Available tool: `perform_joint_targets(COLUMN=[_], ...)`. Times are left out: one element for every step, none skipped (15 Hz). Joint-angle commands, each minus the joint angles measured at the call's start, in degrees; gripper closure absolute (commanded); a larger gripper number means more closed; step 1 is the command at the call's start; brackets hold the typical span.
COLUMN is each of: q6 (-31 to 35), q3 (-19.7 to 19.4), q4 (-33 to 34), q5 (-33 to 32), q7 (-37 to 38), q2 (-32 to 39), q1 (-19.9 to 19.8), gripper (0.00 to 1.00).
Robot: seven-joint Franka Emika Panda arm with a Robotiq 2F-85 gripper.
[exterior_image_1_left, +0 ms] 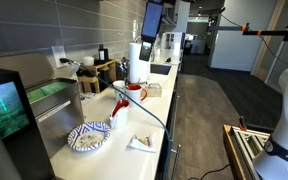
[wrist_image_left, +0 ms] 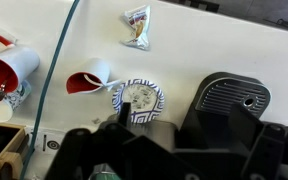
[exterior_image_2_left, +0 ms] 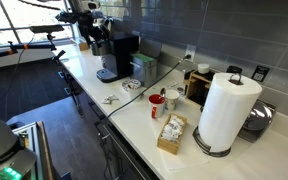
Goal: Place the white sachet on the black and white plate.
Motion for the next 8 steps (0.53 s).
perform_joint_targets(q6=[3.88,4.13,5.43,6.17,8.05,8.90,10.14,10.20], q3=[0.69,1.00,1.16,1.31,1.47,1.48,1.41,1.34], q4=[-2.80,-3.54,-5.00,-5.84,-7.71,-8.70,-10.42,-11.07], q5=[-1.03,-1.44,-1.34,-1.55,-1.94,-1.99,-2.05,-2.02], q7=[4.69,6.48,8.00,9.49,11.46,12.78,13.84,15.03], q2=[2.56,3.26,4.00,4.77,5.52,6.27,6.93,7.71], q1=[-0.28,-0.44,-0.41,-0.46,-0.64,-0.61,-0.58,-0.57], gripper=[0.00,0.00,0.00,0.00,0.00,0.00,0.00,0.00])
